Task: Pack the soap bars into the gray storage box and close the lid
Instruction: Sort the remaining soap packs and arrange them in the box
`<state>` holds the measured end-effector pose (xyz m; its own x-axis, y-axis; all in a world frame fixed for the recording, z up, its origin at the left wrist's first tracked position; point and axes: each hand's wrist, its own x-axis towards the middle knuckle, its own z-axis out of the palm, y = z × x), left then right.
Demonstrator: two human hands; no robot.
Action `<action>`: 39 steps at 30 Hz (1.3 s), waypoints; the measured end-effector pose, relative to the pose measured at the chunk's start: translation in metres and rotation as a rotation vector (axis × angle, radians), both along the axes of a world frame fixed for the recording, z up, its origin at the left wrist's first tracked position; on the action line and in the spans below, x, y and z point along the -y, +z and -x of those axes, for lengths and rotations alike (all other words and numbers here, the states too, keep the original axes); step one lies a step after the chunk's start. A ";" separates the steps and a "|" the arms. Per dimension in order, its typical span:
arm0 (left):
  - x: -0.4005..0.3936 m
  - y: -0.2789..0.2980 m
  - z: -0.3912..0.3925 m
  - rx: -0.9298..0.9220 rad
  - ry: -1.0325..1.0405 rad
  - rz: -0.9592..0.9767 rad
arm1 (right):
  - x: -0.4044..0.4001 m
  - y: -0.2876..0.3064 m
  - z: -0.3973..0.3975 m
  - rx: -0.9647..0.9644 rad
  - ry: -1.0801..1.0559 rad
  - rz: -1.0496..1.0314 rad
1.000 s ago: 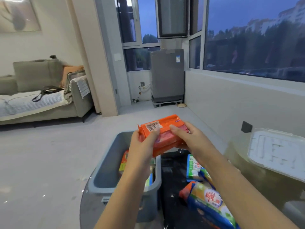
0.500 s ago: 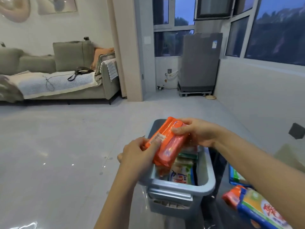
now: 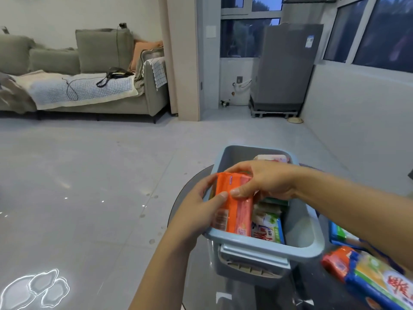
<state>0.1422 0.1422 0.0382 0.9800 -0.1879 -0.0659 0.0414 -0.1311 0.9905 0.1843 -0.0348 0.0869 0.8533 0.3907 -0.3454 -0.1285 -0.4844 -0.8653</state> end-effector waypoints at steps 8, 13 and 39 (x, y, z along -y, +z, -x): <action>0.002 -0.003 -0.001 -0.017 0.034 0.022 | -0.003 -0.035 0.001 -0.224 -0.033 0.000; 0.002 -0.004 -0.001 -0.023 0.051 -0.015 | -0.009 -0.033 -0.013 -0.319 0.126 0.200; 0.009 -0.008 0.002 0.173 0.229 -0.123 | -0.004 -0.037 -0.005 0.299 0.169 0.645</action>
<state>0.1405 0.1335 0.0299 0.9945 0.0379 0.0972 -0.0843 -0.2567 0.9628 0.1892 -0.0310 0.0498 0.8931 0.3233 -0.3129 0.1907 -0.9019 -0.3876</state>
